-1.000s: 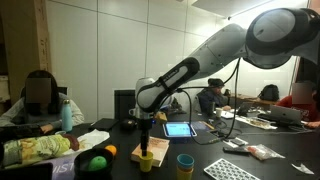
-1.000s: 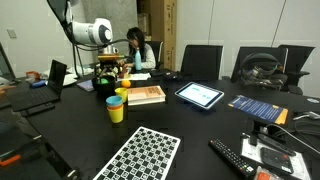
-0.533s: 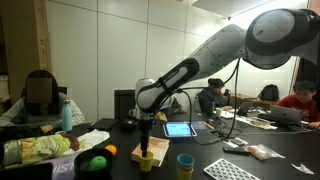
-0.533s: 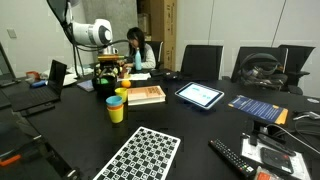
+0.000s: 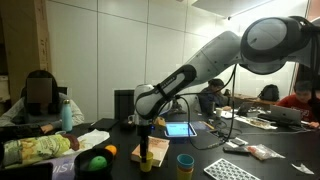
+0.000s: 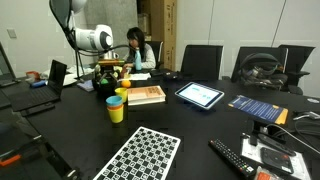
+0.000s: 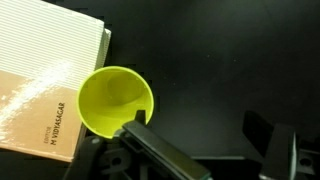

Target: Stack the cups together

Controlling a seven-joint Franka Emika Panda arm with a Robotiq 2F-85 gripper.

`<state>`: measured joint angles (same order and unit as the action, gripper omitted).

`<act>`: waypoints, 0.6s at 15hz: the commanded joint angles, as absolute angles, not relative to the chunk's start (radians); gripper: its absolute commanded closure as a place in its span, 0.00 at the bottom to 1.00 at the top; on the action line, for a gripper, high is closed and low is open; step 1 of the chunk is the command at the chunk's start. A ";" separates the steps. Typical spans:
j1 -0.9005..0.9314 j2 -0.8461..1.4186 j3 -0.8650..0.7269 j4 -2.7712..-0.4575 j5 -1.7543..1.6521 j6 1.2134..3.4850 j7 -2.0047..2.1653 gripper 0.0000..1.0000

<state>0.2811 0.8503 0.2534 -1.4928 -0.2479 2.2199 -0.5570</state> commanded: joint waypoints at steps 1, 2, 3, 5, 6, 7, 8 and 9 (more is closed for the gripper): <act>0.300 0.918 0.233 -1.394 -0.267 2.214 -0.543 0.00; 0.301 0.931 0.230 -1.376 -0.270 2.210 -0.544 0.00; 0.302 0.944 0.226 -1.356 -0.272 2.205 -0.545 0.00; 0.303 0.970 0.216 -1.319 -0.276 2.199 -0.543 0.00; 0.304 0.985 0.210 -1.299 -0.277 2.193 -0.542 0.00; 0.301 1.000 0.207 -1.279 -0.273 2.185 -0.544 0.00; 0.298 1.018 0.205 -1.260 -0.268 2.176 -0.548 0.00; 0.296 1.033 0.203 -1.244 -0.266 2.167 -0.550 0.00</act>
